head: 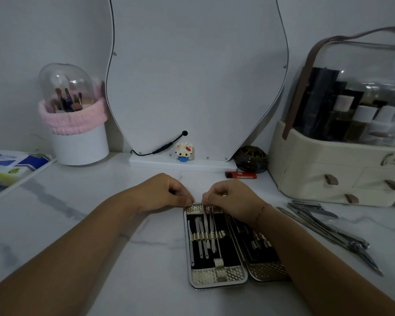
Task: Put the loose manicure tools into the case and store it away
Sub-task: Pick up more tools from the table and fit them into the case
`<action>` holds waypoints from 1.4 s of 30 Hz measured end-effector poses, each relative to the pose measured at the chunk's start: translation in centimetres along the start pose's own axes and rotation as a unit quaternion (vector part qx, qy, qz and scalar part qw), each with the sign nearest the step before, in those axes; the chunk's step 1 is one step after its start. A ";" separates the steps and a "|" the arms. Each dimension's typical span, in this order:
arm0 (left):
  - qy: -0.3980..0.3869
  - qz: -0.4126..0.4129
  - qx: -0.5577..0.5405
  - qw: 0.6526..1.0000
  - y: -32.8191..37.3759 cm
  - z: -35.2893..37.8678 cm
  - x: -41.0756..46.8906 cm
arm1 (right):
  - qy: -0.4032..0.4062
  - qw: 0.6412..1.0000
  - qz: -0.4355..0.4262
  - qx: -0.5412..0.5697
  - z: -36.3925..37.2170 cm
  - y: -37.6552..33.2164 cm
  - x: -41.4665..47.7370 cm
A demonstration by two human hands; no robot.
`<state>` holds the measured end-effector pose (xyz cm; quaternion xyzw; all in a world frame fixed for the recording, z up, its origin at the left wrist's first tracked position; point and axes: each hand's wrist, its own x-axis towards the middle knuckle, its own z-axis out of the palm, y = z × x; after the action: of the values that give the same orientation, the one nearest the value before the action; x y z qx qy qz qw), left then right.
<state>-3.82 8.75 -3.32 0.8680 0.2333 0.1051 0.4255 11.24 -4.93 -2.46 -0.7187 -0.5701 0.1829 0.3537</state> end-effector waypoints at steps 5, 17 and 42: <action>0.004 -0.002 0.002 1.000 0.0 0.0 0.0 | -0.015 1.000 -0.002 -0.020 -0.2 -0.5 -0.4; 0.001 -0.008 -0.006 1.000 0.4 0.0 -0.3 | -0.051 0.999 0.007 0.003 -1.0 -0.1 -1.1; -0.004 0.018 -0.007 1.000 -0.2 0.2 0.0 | 0.095 0.960 0.149 -0.218 -10.4 6.9 -7.9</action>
<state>-3.86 8.75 -3.60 0.8695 0.2154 0.1111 0.4303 20.72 -16.20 -1.44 -0.8694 -0.4461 0.0358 0.2096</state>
